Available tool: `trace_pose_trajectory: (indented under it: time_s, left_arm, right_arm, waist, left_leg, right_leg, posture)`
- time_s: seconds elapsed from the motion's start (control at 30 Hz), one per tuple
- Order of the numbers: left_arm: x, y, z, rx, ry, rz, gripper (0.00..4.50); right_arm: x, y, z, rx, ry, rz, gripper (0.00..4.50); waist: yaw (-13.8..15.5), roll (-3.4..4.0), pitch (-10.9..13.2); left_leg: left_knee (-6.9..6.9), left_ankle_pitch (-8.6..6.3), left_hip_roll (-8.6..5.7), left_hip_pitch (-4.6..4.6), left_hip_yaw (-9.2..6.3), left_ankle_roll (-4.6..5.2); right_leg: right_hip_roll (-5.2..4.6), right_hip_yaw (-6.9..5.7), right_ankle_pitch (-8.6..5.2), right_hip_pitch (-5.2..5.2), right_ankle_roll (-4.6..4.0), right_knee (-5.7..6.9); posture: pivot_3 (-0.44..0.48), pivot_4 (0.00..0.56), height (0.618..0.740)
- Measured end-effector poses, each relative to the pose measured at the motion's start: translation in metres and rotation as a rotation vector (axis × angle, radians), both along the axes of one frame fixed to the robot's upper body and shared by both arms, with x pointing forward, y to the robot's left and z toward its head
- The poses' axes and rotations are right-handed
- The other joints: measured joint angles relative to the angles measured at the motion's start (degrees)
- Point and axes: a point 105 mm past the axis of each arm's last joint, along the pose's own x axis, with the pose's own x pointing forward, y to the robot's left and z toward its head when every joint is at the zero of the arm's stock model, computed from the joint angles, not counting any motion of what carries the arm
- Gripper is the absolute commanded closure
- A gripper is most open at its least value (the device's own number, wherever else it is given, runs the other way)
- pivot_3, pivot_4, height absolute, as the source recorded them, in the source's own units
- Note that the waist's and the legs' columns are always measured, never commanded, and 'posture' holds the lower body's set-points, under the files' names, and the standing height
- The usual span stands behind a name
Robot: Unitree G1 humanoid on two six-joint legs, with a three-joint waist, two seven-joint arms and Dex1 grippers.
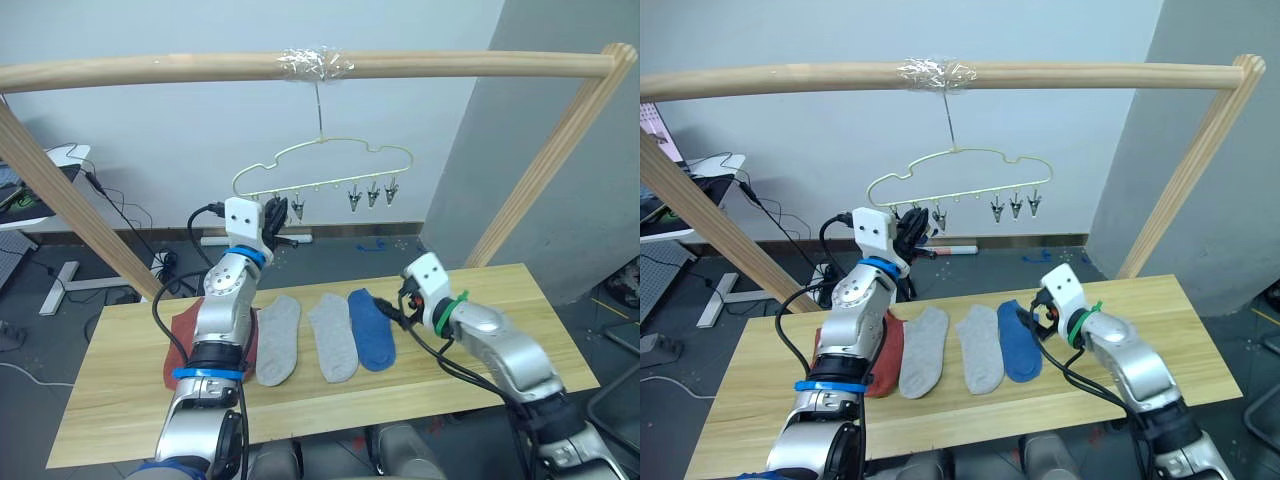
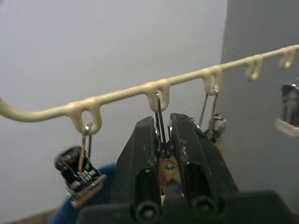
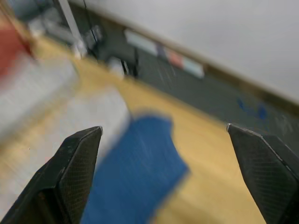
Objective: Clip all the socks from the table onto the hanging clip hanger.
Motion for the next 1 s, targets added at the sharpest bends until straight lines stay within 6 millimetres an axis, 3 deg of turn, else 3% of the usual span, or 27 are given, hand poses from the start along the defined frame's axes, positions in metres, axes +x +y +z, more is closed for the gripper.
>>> trace_pose_trajectory:
  time_s: [0.1, 0.3, 0.47, 0.53, 0.67, 0.77, 1.0]
  left_arm:
    - [-0.005, 0.000, -0.002, -0.081, 0.104, -0.068, 4.33]
    - [-0.015, 0.013, 0.004, -0.251, 0.248, -0.145, 4.33]
    - [-0.025, 0.014, 0.006, -0.278, 0.286, -0.178, 4.33]
    - [-0.027, 0.013, 0.005, -0.280, 0.298, -0.185, 4.33]
    - [-0.031, 0.010, 0.003, -0.299, 0.322, -0.203, 4.33]
    - [-0.034, 0.007, 0.001, -0.364, 0.363, -0.224, 4.33]
    - [-0.040, 0.012, 0.008, -0.527, 0.418, -0.281, 4.33]
  right_arm:
    - [0.012, 0.006, -0.025, -0.064, 0.028, 0.026, 0.00]
    - [0.029, 0.022, -0.045, -0.098, 0.053, 0.080, 0.00]
    - [0.026, 0.023, -0.067, -0.133, 0.125, 0.125, 0.00]
    - [0.028, 0.024, -0.067, -0.148, 0.123, 0.151, 0.00]
    - [0.026, 0.022, -0.073, -0.167, 0.128, 0.187, 0.89]
    - [0.022, 0.020, -0.077, -0.177, 0.119, 0.210, 1.91]
    - [0.000, -0.004, -0.079, -0.182, 0.089, 0.267, 4.39]
  waist:
    - [-0.15, -0.03, 0.14]
    - [0.10, -0.01, 0.22]
    - [0.46, 0.00, 0.22]
    - [0.53, -0.01, 0.21]
    - [0.95, -0.01, 0.21]
    - [1.45, -0.01, 0.21]
    - [1.86, -0.04, 0.19]
  left_leg:
    - [0.01, 0.01, 0.00, 0.10, 0.00, 0.01]
    - [0.03, 0.05, 0.02, 0.15, -0.04, 0.05]
    - [0.02, 0.04, 0.01, 0.16, -0.05, 0.05]
    - [0.02, 0.05, 0.02, 0.22, -0.04, 0.04]
    - [0.02, 0.05, 0.01, 0.58, -0.03, 0.04]
    - [-0.01, 0.03, 0.02, 1.22, -0.04, 0.03]
    - [-0.01, 0.03, -0.01, 1.23, -0.04, 0.02]
  right_leg:
    - [0.01, 0.01, -0.01, -0.01, 0.00, 0.19]
    - [0.05, 0.01, -0.01, 0.01, -0.01, 0.31]
    - [0.04, 0.01, -0.01, 0.01, -0.02, 0.30]
    - [0.04, 0.03, 0.00, 0.04, -0.02, 0.32]
    - [0.05, 0.03, -0.02, 0.32, -0.03, 0.39]
    - [0.05, 0.00, -0.09, 1.03, -0.13, 0.22]
    - [0.03, 0.02, -0.11, 1.09, -0.14, 0.16]
  posture:
    - [-0.083, 0.135, 0.740]
    - [-0.050, 0.140, 0.740]
    - [-0.025, 0.132, 0.740]
    - [-0.023, 0.131, 0.740]
    - [-0.021, 0.127, 0.740]
    - [-0.026, 0.127, 0.740]
    - [-0.045, 0.120, 0.740]
